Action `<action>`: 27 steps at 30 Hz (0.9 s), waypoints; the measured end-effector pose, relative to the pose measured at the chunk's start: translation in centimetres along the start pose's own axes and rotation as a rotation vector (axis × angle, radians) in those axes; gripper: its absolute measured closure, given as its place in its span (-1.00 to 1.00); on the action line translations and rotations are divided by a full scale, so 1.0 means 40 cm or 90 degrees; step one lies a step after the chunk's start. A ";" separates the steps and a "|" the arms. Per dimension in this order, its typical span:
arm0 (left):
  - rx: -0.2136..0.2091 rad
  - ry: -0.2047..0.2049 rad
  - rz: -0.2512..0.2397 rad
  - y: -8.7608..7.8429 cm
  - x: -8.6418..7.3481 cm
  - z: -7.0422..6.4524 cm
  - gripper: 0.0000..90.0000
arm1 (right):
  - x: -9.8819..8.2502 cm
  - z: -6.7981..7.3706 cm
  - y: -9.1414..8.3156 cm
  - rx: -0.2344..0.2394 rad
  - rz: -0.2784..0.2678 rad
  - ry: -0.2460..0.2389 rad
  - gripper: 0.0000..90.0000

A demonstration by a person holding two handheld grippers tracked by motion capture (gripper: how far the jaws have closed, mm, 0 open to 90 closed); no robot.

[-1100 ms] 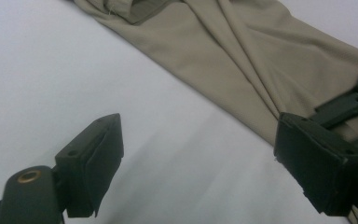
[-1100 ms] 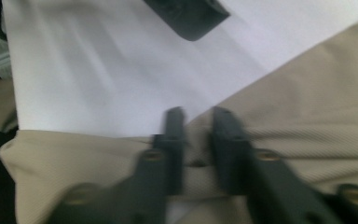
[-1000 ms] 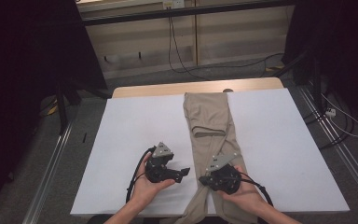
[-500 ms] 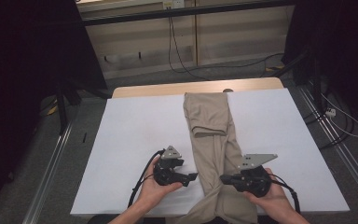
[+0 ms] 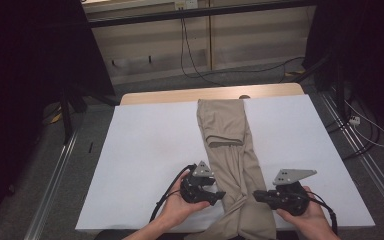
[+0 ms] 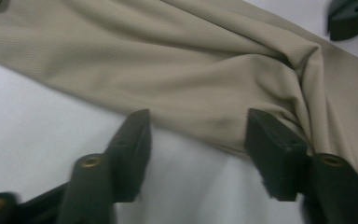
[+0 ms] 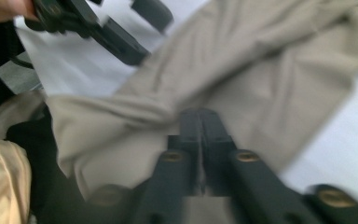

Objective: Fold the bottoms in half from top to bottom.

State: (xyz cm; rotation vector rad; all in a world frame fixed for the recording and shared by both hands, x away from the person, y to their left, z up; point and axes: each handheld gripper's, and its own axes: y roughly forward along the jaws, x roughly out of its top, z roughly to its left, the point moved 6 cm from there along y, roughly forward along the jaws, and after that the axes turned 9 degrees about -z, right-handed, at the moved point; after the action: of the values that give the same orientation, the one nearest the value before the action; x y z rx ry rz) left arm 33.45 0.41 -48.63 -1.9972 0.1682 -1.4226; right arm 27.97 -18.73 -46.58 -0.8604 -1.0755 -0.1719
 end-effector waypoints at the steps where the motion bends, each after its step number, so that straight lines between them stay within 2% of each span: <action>1: -0.009 -0.003 -0.001 -0.001 -0.002 -0.008 -0.01 | 0.010 0.002 0.006 -0.004 -0.004 -0.003 0.55; 2: -0.012 0.000 -0.002 -0.001 -0.002 -0.012 0.02 | 0.028 0.003 0.016 -0.003 -0.010 0.006 0.44; 4: -0.011 0.009 -0.001 0.000 -0.005 -0.022 0.01 | 0.049 0.001 0.035 -0.011 -0.005 0.002 0.29; 6: -0.010 0.027 0.011 0.010 -0.013 -0.033 -0.09 | 0.048 -0.005 0.064 -0.021 0.019 0.019 0.16; 7: -0.004 0.037 0.007 0.013 -0.016 -0.038 -0.15 | 0.040 -0.011 0.077 -0.041 0.029 0.022 0.26; 8: 0.002 0.049 0.010 0.014 -0.018 -0.042 -0.19 | 0.031 -0.015 0.085 -0.056 0.039 0.019 0.57; 9: 0.011 0.062 0.011 0.015 -0.021 -0.049 -0.22 | 0.025 -0.015 0.088 -0.049 0.044 0.023 0.81; 10: 0.016 0.083 0.018 0.015 -0.024 -0.053 -0.27 | 0.017 -0.017 0.083 -0.050 0.046 0.035 0.96; 11: 0.031 0.098 0.017 0.017 -0.027 -0.061 -0.31 | 0.013 -0.016 0.072 -0.058 0.045 0.037 0.97; 12: 0.034 0.102 0.021 0.016 -0.027 -0.063 -0.33 | 0.012 -0.016 0.061 -0.061 0.040 0.036 0.98; 14: 0.031 0.089 0.019 0.017 -0.027 -0.065 -0.34 | 0.008 -0.018 0.037 -0.073 0.026 0.045 0.98; 16: 0.037 0.103 0.026 0.015 -0.029 -0.064 -0.34 | 0.001 -0.023 0.021 -0.078 0.023 0.055 0.98; 17: 0.033 0.098 0.025 0.014 -0.029 -0.066 -0.34 | -0.005 -0.028 0.014 -0.082 0.022 0.059 0.98; 18: 0.033 0.093 0.021 0.014 -0.029 -0.069 -0.34 | -0.010 -0.031 0.009 -0.082 0.028 0.059 0.98; 19: 0.032 0.100 0.028 0.012 -0.031 -0.070 -0.36 | -0.013 -0.032 0.006 -0.082 0.029 0.058 0.98; 20: 0.032 0.091 0.025 0.012 -0.032 -0.074 -0.37 | -0.020 -0.031 0.003 -0.080 0.036 0.057 0.97; 22: 0.035 0.101 0.033 0.009 -0.037 -0.084 -0.45 | -0.031 -0.034 0.001 -0.091 0.047 0.054 0.94; 23: 0.040 0.100 0.033 0.007 -0.038 -0.088 -0.45 | -0.038 -0.037 0.000 -0.097 0.055 0.051 0.87; 25: 0.031 0.082 0.029 0.003 -0.043 -0.106 -0.46 | -0.044 -0.044 -0.001 -0.130 0.072 0.036 0.83; 26: 0.031 0.089 0.031 -0.002 -0.046 -0.116 -0.47 | -0.046 -0.046 -0.001 -0.147 0.085 0.018 0.78; 27: 0.026 0.099 0.041 -0.007 -0.049 -0.120 -0.47 | -0.051 -0.048 -0.002 -0.157 0.099 0.018 0.79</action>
State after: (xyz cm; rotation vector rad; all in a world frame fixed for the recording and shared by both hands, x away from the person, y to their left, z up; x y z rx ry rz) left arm 28.37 -0.60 -49.18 -1.8317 0.2679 -1.5275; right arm 28.26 -20.67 -48.59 -1.1556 -0.9694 -0.1877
